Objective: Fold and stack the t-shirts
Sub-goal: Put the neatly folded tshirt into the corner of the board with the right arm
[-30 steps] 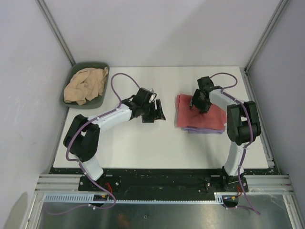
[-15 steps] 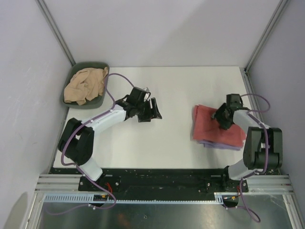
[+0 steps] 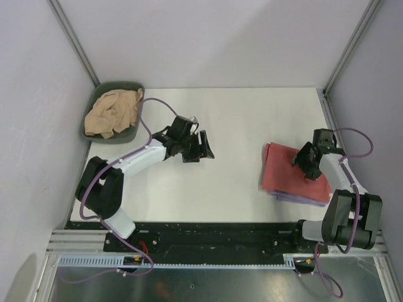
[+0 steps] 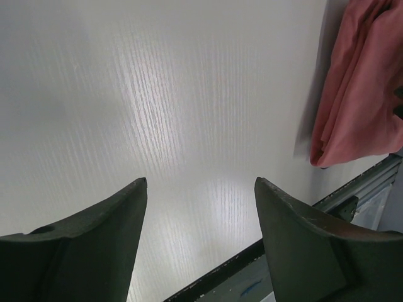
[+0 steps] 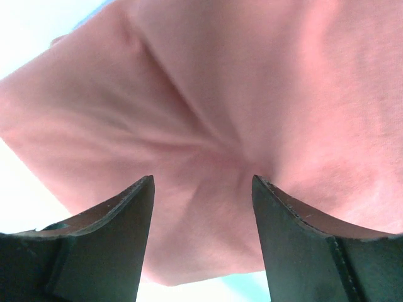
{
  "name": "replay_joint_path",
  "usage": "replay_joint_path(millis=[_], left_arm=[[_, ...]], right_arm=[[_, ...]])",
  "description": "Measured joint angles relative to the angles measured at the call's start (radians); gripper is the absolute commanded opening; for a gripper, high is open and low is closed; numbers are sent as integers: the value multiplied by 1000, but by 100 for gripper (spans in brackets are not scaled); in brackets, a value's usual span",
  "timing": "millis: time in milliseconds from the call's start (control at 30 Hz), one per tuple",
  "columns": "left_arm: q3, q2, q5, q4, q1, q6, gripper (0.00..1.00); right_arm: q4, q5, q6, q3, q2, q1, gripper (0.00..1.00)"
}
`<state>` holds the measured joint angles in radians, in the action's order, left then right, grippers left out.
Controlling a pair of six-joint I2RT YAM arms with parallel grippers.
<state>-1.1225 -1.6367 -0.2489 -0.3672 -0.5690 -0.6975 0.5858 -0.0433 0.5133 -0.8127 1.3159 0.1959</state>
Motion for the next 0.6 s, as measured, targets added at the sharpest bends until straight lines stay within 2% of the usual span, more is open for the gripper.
replay_joint_path(millis=[100,167,233,367,600], left_arm=[[13,23,1,0,1,4,79],[27,49,2,0,5,14,92],[46,81,10,2,10,27,97],[98,166,39,3,23,60,99],[229,388,138,-4,27,108,99]], right_arm=[[56,-15,-8,-53,-9,-68,71],[88,-29,-9,-118,-19,-133,73],[93,-46,2,-187,-23,-217,74],[47,-54,47,-256,-27,-427,79],[-72,-64,132,-258,8,-786,83]])
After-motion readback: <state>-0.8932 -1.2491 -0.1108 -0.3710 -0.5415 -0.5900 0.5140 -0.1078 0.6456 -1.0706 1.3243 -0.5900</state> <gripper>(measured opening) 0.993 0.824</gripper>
